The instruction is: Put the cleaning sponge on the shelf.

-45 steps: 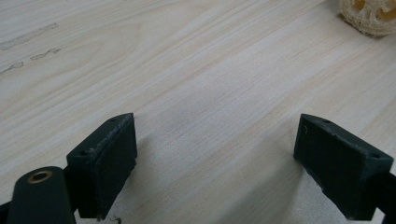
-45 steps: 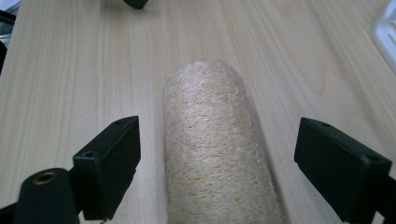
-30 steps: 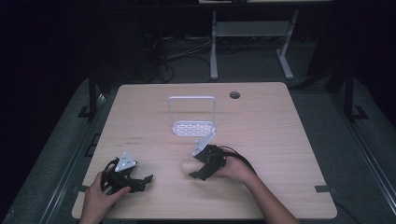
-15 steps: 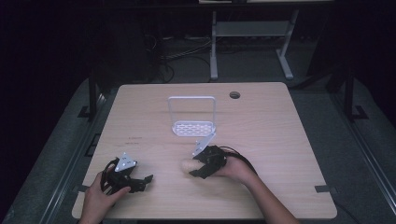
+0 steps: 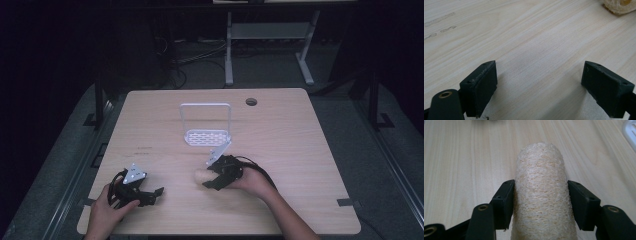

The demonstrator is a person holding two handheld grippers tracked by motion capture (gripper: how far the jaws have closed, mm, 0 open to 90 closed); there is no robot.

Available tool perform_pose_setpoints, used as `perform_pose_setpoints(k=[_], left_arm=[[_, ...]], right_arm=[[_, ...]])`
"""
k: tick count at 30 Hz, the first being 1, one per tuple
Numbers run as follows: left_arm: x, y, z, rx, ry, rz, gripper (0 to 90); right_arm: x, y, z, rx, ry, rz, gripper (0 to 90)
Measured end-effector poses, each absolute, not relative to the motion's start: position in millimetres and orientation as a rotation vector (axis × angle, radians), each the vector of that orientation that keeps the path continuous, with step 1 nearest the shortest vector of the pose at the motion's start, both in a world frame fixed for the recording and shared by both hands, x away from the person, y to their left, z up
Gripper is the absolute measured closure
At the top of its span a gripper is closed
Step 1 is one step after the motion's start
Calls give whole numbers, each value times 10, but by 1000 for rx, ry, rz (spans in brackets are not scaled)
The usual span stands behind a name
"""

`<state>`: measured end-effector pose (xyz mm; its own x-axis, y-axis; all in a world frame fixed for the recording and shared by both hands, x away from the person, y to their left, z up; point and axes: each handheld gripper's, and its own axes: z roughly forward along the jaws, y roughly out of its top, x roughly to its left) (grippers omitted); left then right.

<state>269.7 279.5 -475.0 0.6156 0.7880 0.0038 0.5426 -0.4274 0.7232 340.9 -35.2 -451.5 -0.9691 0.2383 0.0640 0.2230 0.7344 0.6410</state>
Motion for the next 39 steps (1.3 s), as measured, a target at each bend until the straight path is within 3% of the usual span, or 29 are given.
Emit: perform_pose_setpoints(k=[39], left_arm=[[2697, 2795, -4750, 2139, 1041, 450, 128]], right_arm=[[3622, -535, -4357, 723, 2672, 1092, 407]])
